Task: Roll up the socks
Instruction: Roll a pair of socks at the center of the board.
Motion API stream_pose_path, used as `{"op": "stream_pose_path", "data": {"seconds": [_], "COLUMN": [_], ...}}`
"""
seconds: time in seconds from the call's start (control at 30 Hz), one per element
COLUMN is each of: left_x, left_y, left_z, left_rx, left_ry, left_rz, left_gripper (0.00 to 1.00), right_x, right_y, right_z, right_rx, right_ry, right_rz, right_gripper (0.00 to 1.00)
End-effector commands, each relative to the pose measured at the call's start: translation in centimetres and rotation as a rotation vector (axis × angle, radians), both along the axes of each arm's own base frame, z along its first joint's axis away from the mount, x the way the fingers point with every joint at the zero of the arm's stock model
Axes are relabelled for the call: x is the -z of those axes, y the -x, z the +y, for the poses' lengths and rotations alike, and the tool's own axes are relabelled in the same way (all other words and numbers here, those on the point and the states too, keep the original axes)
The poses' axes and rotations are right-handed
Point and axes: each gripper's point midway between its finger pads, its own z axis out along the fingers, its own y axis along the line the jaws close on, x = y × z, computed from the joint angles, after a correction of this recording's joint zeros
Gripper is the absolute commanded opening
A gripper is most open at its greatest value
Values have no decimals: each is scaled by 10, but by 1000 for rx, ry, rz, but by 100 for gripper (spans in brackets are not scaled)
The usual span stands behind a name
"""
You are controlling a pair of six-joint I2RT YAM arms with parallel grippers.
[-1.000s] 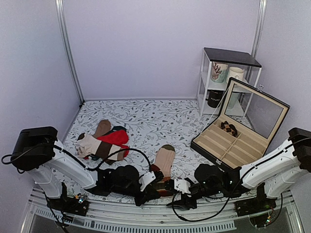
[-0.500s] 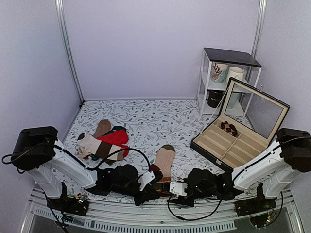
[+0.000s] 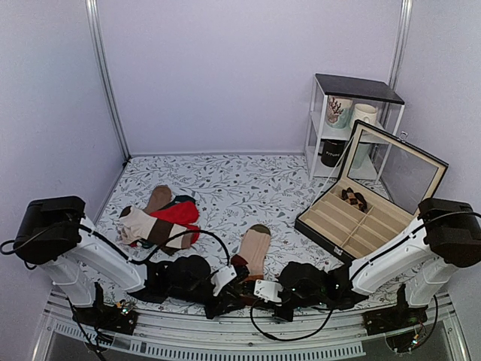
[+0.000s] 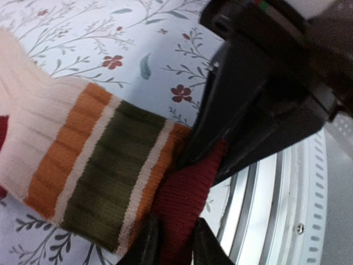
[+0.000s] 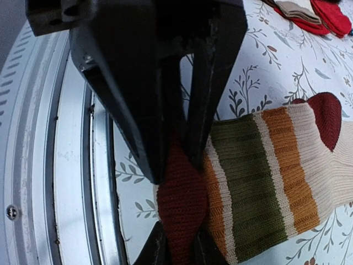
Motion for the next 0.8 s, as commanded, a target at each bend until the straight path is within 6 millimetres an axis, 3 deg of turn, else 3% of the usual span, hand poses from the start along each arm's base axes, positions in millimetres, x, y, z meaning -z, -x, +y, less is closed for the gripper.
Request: {"op": "stream_pose_path", "data": {"seconds": [0.0,0.17,0.27,0.4,0.77], "left_x": [21,-58,-87,-86,-48], "left_y": [-14,-19,-11,-8,-2], "left_z": [42,30,31,31,14], "left_rx": [-88,-116,-70,-20,76], "left_ry": [-178,30,137,130,50], "left_rz": [-114,-427,-542,-598,-630], "left_gripper": [24,40,46,47,48], "right_x": [26,32,36,40,50], "right_y": [15,19,18,18,29], "right_z": [-14,-24,-27,-30,-41], "right_rx": [64,145,165,203,205], "right_ry": [89,96,110,170,259], "right_rz": [179,373,493,650,887], "right_gripper": [15,14,15,15,15]}}
